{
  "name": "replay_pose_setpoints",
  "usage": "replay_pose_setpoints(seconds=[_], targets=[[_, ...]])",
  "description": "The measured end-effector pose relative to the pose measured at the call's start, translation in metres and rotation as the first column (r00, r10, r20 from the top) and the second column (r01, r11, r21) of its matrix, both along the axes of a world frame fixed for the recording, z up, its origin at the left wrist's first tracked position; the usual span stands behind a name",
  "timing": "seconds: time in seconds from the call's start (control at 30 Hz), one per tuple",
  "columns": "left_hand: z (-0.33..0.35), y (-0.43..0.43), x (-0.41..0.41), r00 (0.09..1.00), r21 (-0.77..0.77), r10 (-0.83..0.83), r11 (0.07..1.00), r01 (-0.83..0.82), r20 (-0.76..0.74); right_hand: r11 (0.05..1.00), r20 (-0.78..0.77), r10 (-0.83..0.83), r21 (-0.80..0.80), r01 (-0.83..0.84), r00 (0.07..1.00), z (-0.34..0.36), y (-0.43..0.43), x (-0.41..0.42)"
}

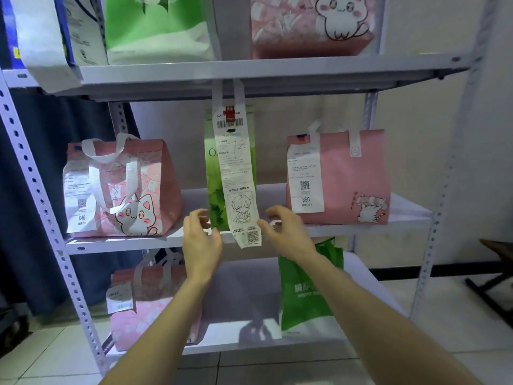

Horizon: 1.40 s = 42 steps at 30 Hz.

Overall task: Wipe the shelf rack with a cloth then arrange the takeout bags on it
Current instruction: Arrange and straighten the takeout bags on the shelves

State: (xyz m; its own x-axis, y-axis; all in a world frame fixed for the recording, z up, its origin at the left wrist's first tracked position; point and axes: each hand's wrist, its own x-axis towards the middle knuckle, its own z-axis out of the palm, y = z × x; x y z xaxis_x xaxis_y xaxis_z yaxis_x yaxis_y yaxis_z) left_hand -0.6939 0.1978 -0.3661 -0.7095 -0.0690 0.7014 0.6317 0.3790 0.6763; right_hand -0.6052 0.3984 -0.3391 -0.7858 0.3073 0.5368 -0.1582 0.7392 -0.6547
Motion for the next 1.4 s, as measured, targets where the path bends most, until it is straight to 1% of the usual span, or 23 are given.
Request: replay_pose_setpoints(seconds=[0.03, 0.1, 0.2, 0.27, 0.33, 0.37, 0.43, 0.53, 0.63, 0.73, 0.8, 0.83, 0.9, 0.93, 0.97, 1.0, 1.07, 1.13, 1.2, 1.27, 1.3, 1.37, 1.4], targets=[[0.000, 0.006, 0.010, 0.999, 0.017, 0.008, 1.000, -0.007, -0.044, 0.999, -0.081, -0.048, 0.010, 0.049, 0.996, -0.001, 0.009, 0.013], [0.001, 0.024, 0.028, 0.990, -0.015, -0.061, 0.998, 0.060, -0.129, 0.984, -0.245, -0.170, 0.003, 0.176, 0.955, 0.001, 0.034, 0.038], [0.007, 0.061, 0.047, 0.956, -0.136, -0.242, 0.966, 0.221, -0.167, 0.893, -0.406, -0.433, -0.072, 0.444, 0.805, 0.009, 0.078, 0.069], [0.014, 0.086, 0.052, 0.940, -0.164, -0.322, 0.939, 0.302, -0.113, 0.820, -0.423, -0.557, -0.142, 0.555, 0.715, 0.014, 0.107, 0.083], [0.022, 0.109, 0.054, 0.936, -0.191, -0.351, 0.919, 0.344, -0.004, 0.771, -0.370, -0.627, -0.169, 0.614, 0.686, 0.017, 0.129, 0.091], [0.027, 0.118, 0.055, 0.933, -0.208, -0.354, 0.910, 0.359, 0.063, 0.760, -0.325, -0.644, -0.169, 0.628, 0.693, 0.016, 0.139, 0.092], [0.034, 0.130, 0.056, 0.904, -0.216, -0.384, 0.882, 0.419, 0.186, 0.769, -0.187, -0.637, -0.205, 0.605, 0.748, 0.012, 0.154, 0.091], [0.038, 0.140, 0.056, 0.838, -0.208, -0.483, 0.818, 0.536, 0.256, 0.829, 0.006, -0.519, -0.241, 0.505, 0.855, 0.008, 0.165, 0.081], [0.035, 0.141, 0.053, 0.843, -0.258, -0.466, 0.809, 0.529, 0.269, 0.857, 0.063, -0.469, -0.208, 0.471, 0.881, 0.009, 0.169, 0.072], [0.034, 0.140, 0.053, 0.846, -0.261, -0.453, 0.812, 0.522, 0.280, 0.866, 0.076, -0.439, -0.228, 0.445, 0.895, 0.011, 0.175, 0.068], [0.028, 0.139, 0.054, 0.847, -0.234, -0.455, 0.823, 0.518, 0.275, 0.865, 0.055, -0.449, -0.224, 0.450, 0.892, 0.004, 0.174, 0.072], [0.023, 0.137, 0.056, 0.864, -0.213, -0.439, 0.845, 0.491, 0.248, 0.848, 0.011, -0.497, -0.208, 0.488, 0.868, -0.004, 0.171, 0.077], [0.002, 0.129, 0.060, 0.914, -0.161, -0.375, 0.903, 0.398, 0.154, 0.780, -0.175, -0.625, -0.182, 0.599, 0.761, -0.031, 0.160, 0.092], [-0.013, 0.125, 0.061, 0.935, -0.145, -0.337, 0.925, 0.350, 0.106, 0.756, -0.273, -0.652, -0.169, 0.632, 0.708, -0.049, 0.154, 0.099], [-0.032, 0.120, 0.062, 0.950, -0.151, -0.302, 0.938, 0.312, 0.081, 0.753, -0.329, -0.649, -0.150, 0.641, 0.686, -0.072, 0.148, 0.105], [-0.054, 0.116, 0.061, 0.957, -0.174, -0.277, 0.942, 0.288, 0.085, 0.764, -0.339, -0.634, -0.136, 0.630, 0.695, -0.098, 0.143, 0.109], [-0.103, 0.108, 0.058, 0.947, -0.214, -0.256, 0.931, 0.295, 0.192, 0.802, -0.238, -0.597, -0.136, 0.582, 0.767, -0.155, 0.140, 0.113], [-0.150, 0.103, 0.053, 0.893, -0.209, -0.238, 0.919, 0.334, 0.381, 0.823, -0.012, -0.551, -0.174, 0.541, 0.835, -0.205, 0.142, 0.111], [-0.188, 0.102, 0.051, 0.794, -0.195, -0.247, 0.890, 0.413, 0.555, 0.849, 0.275, -0.422, -0.215, 0.483, 0.864, -0.242, 0.147, 0.107], [-0.213, 0.108, 0.053, 0.683, -0.167, -0.292, 0.837, 0.521, 0.669, 0.885, 0.472, -0.256, -0.237, 0.402, 0.843, -0.266, 0.155, 0.099], [-0.222, 0.112, 0.052, 0.642, -0.144, -0.319, 0.815, 0.562, 0.697, 0.902, 0.510, -0.194, -0.243, 0.357, 0.838, -0.274, 0.159, 0.093], [-0.237, 0.119, 0.050, 0.579, -0.081, -0.369, 0.792, 0.606, 0.727, 0.918, 0.515, -0.110, -0.275, 0.286, 0.850, -0.285, 0.162, 0.079], [-0.244, 0.122, 0.048, 0.563, -0.055, -0.386, 0.790, 0.611, 0.731, 0.918, 0.511, -0.086, -0.292, 0.267, 0.855, -0.288, 0.161, 0.071]])
